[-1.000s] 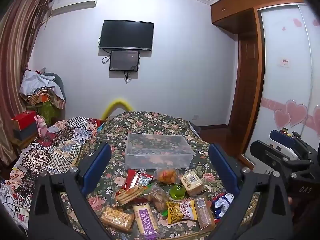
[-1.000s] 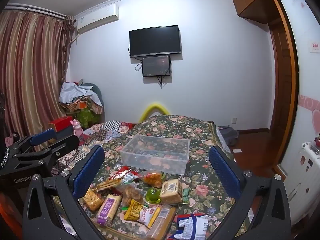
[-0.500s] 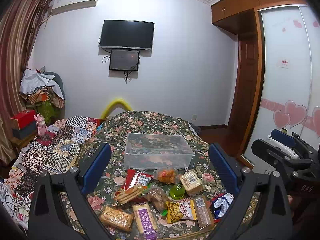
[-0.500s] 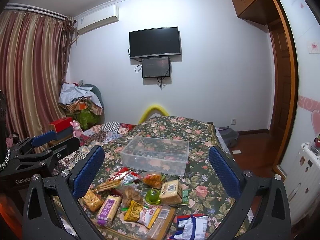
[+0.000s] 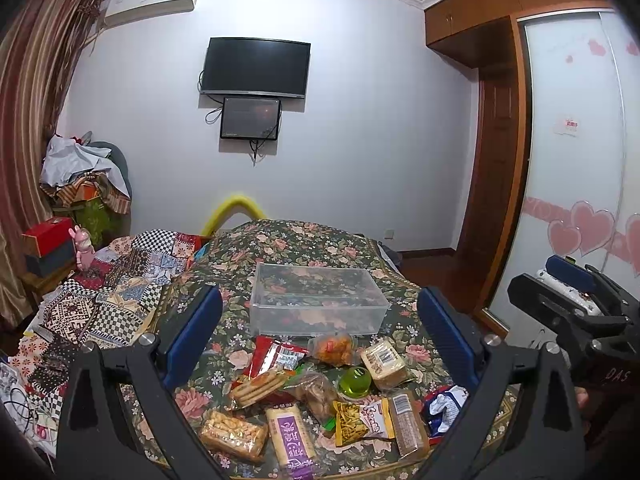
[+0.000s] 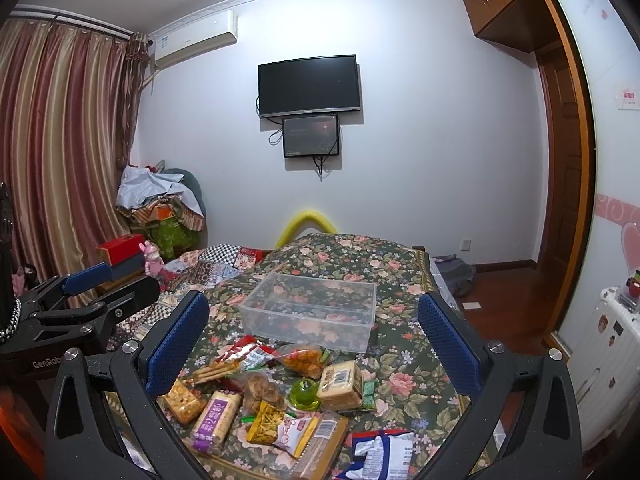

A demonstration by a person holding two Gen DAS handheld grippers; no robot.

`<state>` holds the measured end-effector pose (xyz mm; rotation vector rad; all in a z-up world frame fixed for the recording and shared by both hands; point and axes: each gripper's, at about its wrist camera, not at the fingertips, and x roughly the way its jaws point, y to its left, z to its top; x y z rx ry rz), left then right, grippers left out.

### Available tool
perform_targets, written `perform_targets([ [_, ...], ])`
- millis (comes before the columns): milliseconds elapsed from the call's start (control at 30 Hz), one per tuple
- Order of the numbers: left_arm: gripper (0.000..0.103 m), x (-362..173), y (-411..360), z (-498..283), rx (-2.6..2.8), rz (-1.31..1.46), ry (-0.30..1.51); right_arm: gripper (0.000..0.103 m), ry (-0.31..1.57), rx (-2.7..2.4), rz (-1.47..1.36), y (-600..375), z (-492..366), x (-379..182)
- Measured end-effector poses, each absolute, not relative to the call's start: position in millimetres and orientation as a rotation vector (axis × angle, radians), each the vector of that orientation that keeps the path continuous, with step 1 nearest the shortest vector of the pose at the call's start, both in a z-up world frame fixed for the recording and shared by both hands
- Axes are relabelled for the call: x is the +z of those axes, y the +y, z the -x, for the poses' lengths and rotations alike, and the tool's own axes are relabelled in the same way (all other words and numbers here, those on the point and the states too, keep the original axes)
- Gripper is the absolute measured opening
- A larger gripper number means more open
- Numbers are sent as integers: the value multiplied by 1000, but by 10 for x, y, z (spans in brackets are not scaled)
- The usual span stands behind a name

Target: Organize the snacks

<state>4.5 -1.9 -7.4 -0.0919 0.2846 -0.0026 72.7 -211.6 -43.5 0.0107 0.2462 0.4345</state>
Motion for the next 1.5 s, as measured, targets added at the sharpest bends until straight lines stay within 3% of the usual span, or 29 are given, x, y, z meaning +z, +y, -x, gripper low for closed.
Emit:
perform_targets([
  [1500,100,-6,-9,-39,-9,94,280,103,240,425,-7,-2103,-709,-388],
])
